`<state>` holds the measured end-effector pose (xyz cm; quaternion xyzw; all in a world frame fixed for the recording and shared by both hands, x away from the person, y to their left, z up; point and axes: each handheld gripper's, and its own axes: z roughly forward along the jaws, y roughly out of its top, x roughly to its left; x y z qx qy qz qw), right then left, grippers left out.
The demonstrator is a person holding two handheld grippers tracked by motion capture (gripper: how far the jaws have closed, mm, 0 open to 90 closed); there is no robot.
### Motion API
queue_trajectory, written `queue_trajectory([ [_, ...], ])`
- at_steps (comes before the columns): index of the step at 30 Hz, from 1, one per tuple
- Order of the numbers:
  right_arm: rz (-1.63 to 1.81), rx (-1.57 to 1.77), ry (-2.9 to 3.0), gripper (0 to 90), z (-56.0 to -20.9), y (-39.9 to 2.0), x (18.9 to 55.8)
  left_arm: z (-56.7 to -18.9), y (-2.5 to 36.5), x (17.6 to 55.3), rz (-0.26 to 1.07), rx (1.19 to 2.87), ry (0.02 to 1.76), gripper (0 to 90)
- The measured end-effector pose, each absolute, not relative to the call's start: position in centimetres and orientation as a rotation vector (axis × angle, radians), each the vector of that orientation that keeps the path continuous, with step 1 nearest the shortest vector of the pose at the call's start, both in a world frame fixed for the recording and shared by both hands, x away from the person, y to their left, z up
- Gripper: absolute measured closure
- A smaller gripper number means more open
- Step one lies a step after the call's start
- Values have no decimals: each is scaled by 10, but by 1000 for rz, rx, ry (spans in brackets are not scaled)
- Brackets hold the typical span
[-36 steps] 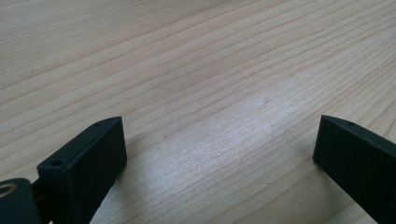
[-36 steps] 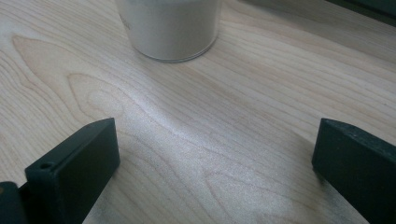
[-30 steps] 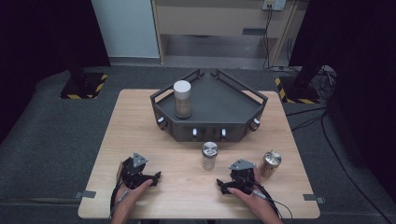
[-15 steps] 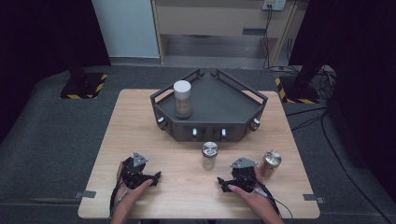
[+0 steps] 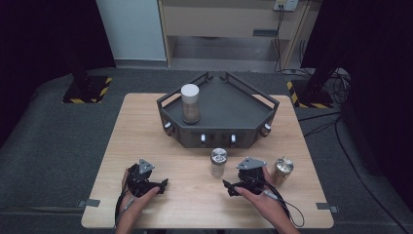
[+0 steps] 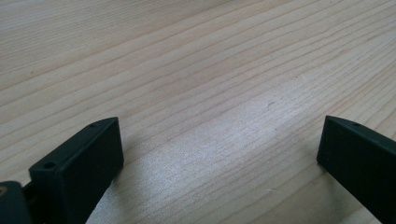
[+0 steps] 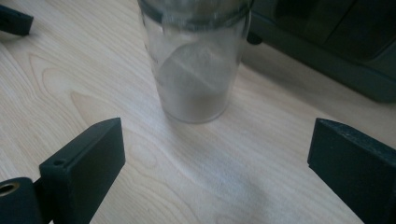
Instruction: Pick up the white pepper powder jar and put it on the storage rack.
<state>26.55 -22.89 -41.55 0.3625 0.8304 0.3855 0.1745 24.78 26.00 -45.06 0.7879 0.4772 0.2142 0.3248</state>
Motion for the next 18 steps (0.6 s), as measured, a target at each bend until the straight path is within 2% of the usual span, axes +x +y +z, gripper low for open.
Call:
queue_trajectory([
  [18,1101,979,2363,53,-402,-214,279,-451,260,249,560,2067,1249,0],
])
